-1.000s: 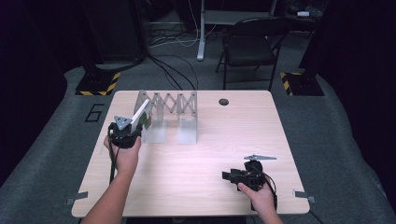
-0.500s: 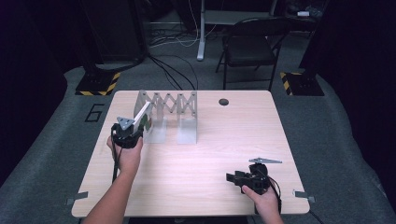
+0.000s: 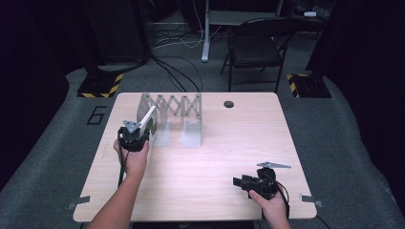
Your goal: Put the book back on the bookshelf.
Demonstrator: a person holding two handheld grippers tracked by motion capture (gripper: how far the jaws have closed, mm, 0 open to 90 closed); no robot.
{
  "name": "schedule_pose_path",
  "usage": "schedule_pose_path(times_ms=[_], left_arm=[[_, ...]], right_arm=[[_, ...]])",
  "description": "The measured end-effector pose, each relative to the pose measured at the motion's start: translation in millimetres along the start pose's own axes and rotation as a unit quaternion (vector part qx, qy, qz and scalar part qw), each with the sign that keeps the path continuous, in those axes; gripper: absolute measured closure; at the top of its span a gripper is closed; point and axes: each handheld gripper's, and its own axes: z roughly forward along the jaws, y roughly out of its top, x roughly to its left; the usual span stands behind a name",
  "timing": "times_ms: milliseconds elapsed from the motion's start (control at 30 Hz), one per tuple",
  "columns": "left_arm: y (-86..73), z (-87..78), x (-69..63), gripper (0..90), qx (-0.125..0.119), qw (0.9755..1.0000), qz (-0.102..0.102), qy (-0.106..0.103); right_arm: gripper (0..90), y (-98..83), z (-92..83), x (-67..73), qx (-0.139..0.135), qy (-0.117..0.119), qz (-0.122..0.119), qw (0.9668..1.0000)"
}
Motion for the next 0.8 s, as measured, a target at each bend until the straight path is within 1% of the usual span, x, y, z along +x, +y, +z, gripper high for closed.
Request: schedule_pose_path(times_ms=[100, 133, 200, 267, 300, 400, 433, 533, 600, 800], left_arm=[[1.6, 1.7, -1.3, 75.7, 0.007, 1.0, 0.004, 0.0], [1.6, 2.9, -1.9, 75.7, 0.003, 1.0, 0.002, 0.002], [2.4, 4.8, -2.2, 75.6, 0.006, 1.0, -0.002, 0.002], [3.6, 6.2, -2.9, 75.6, 0.009, 1.0, 0.0, 0.005], [5.3, 8.2, -3.7, 75.5, 0.012, 0.9999, 0.004, 0.006], [6.4, 10.2, -5.0, 75.4, 0.013, 0.9999, 0.005, 0.009], [6.3, 11.8, -5.2, 75.3, 0.019, 0.9998, 0.005, 0.011], [5.3, 13.5, -5.5, 75.2, 0.02, 0.9997, 0.003, 0.012], [4.5, 15.3, -5.7, 75.1, 0.027, 0.9995, 0.006, 0.014], [2.7, 19.4, -5.4, 74.9, 0.042, 0.999, 0.006, 0.014]], right_arm=[[47.2, -0.1, -1.0, -0.3, 0.002, 0.001, 0.003, 1.0], [47.2, -0.1, -1.0, -0.3, 0.002, 0.001, 0.003, 1.0], [47.2, -0.4, -1.4, -0.4, -0.002, 0.0, 0.001, 1.0], [47.2, -0.5, -1.8, -0.1, 0.0, 0.0, 0.002, 1.0], [47.2, -0.6, -2.0, -0.1, -0.001, 0.0, 0.002, 1.0], [47.2, -1.0, -2.8, -0.5, -0.002, 0.0, 0.003, 1.0], [47.2, -1.2, -3.1, -0.8, -0.003, -0.001, 0.003, 1.0], [47.2, -1.5, -4.0, -1.5, -0.003, -0.001, 0.004, 1.0], [47.2, -2.0, -5.1, -2.6, -0.004, -0.002, 0.005, 1.0], [47.2, -2.9, -5.9, -2.6, -0.004, -0.003, 0.005, 1.0]])
